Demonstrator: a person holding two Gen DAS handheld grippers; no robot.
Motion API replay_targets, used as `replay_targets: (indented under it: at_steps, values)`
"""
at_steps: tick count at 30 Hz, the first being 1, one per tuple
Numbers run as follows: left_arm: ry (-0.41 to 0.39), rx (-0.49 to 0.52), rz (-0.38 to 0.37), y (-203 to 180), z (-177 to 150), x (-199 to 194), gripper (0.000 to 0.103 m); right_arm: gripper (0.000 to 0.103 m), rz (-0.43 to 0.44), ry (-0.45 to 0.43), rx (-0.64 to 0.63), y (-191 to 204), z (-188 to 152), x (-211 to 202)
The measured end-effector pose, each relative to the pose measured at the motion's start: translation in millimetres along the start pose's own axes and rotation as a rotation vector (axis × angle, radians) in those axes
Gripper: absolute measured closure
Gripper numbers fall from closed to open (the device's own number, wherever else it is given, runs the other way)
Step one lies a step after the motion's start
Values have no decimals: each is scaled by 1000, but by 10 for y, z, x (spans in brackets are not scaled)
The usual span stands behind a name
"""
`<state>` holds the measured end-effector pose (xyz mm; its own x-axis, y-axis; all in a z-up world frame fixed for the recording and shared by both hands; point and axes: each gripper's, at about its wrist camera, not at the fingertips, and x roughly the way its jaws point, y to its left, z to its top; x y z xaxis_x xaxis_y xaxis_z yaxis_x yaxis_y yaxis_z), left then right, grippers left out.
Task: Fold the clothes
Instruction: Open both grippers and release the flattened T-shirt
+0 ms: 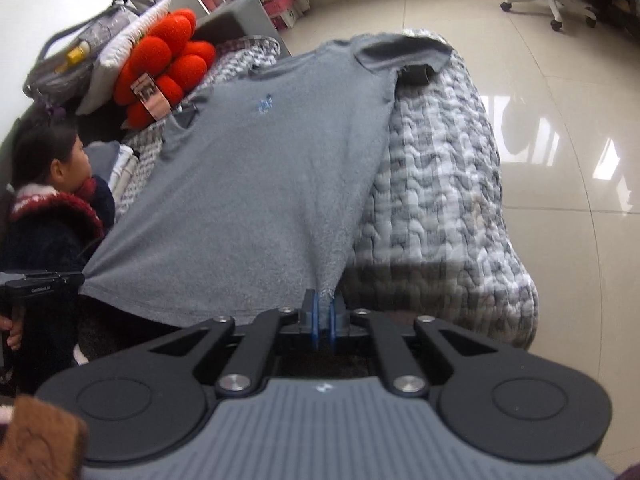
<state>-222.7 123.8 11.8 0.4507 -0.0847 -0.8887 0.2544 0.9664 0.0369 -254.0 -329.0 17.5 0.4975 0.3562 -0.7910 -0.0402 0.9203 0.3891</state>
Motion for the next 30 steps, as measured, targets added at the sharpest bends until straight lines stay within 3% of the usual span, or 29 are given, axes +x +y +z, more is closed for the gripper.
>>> replay_targets:
  at_steps: [3, 5, 7, 9, 14, 16, 17, 30]
  values:
    - [12, 23, 24, -38, 27, 5, 99, 91, -36, 41, 16, -53, -63, 65]
    - [10, 37, 41, -59, 50, -12, 93, 89, -54, 45, 20, -74, -77, 66]
    - [-12, 34, 40, -56, 84, -37, 73, 88, -65, 41, 23, -82, -73, 49]
    - [-52, 29, 30, -55, 95, -66, 63, 88, -69, 33, 24, -80, -51, 31]
    - [-100, 17, 3, -94, 168, -53, 61, 84, -71, 19, 7, -29, 58, 47]
    - [-111, 9, -14, -128, 204, -32, 60, 69, -69, 15, -9, 5, 103, 71]
    - [-115, 5, -23, -136, 227, -22, 60, 67, -69, 11, -19, 25, 123, 80]
    - [-133, -36, -83, -282, 540, 282, 48, 67, -60, 24, -49, 55, 441, 332]
